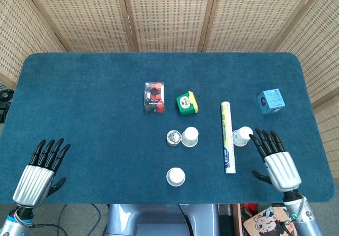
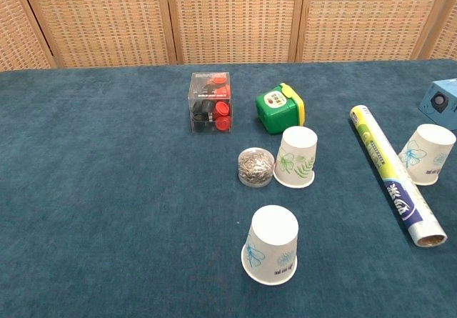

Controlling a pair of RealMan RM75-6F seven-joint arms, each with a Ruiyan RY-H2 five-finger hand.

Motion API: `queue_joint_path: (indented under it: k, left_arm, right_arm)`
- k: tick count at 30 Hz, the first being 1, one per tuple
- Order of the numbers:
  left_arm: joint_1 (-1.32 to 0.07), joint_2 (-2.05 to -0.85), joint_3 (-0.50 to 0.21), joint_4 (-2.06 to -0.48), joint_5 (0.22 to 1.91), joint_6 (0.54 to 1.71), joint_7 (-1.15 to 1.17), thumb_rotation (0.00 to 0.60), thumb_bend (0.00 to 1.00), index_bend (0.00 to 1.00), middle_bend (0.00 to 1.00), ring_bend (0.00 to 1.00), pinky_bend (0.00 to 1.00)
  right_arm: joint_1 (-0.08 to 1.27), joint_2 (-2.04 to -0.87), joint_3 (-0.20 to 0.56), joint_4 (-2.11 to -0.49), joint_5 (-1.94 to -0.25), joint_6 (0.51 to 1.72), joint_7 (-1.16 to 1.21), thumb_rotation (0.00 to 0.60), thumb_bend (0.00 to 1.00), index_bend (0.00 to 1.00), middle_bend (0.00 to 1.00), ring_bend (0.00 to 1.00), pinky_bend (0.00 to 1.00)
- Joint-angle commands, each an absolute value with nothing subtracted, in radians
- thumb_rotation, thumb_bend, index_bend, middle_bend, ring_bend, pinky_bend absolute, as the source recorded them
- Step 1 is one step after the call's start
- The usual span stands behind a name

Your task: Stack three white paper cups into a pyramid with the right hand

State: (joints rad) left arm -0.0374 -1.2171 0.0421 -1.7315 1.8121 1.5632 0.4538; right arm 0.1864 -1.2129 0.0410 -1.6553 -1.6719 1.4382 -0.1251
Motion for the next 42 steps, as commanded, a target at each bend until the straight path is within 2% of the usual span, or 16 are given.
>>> queue_joint_path:
  k: [1, 8, 18, 28, 42]
  left_arm:
    - [-0.039, -1.219, 0.041, -1.731, 1.81, 1.56, 0.455, 0.6, 0.21, 0.0, 0.0, 0.0, 0.0]
    - [-0.04, -1.22, 0.04, -1.73, 1.805, 1.557, 0.456, 0.6, 0.21, 0.0, 0.0, 0.0, 0.0]
    - [-0.042, -1.22, 0.04, -1.73, 1.803, 1.555, 0.455, 0.6, 0.21, 0.0, 0.0, 0.0, 0.0]
    - [-0.041, -1.219, 0.044, -1.731, 1.809, 1.557, 0.452, 0.6, 0.21, 0.0, 0.0, 0.0, 0.0]
    - [-0.043, -1.221, 0.045, -1.732, 1.811, 1.556, 0.455, 0.6, 0.21, 0.0, 0.0, 0.0, 0.0]
  right_arm:
    - [0.214, -1.222, 0.056, -1.645, -1.665, 1.411, -0.104, 0.6, 0.13, 0.0, 0.0, 0.0, 0.0]
    - [0.262, -1.241, 0.065, -1.63, -1.674, 1.363, -0.051, 0.6, 0.13, 0.02, 0.0, 0.0, 0.0]
    - [0.328, -1.242, 0.006, -1.638, -1.773, 1.305, 0.117, 0.6, 0.13, 0.06, 0.0, 0.0, 0.0]
    - [0.355, -1.272, -0.025, -1.675, -1.821, 1.279, 0.075, 0.6, 0.13, 0.07, 0.0, 0.0, 0.0]
    - [0.399, -1.343, -0.034, -1.689, -1.805, 1.215, 0.063, 0.6, 0.13, 0.09, 0.0, 0.0, 0.0]
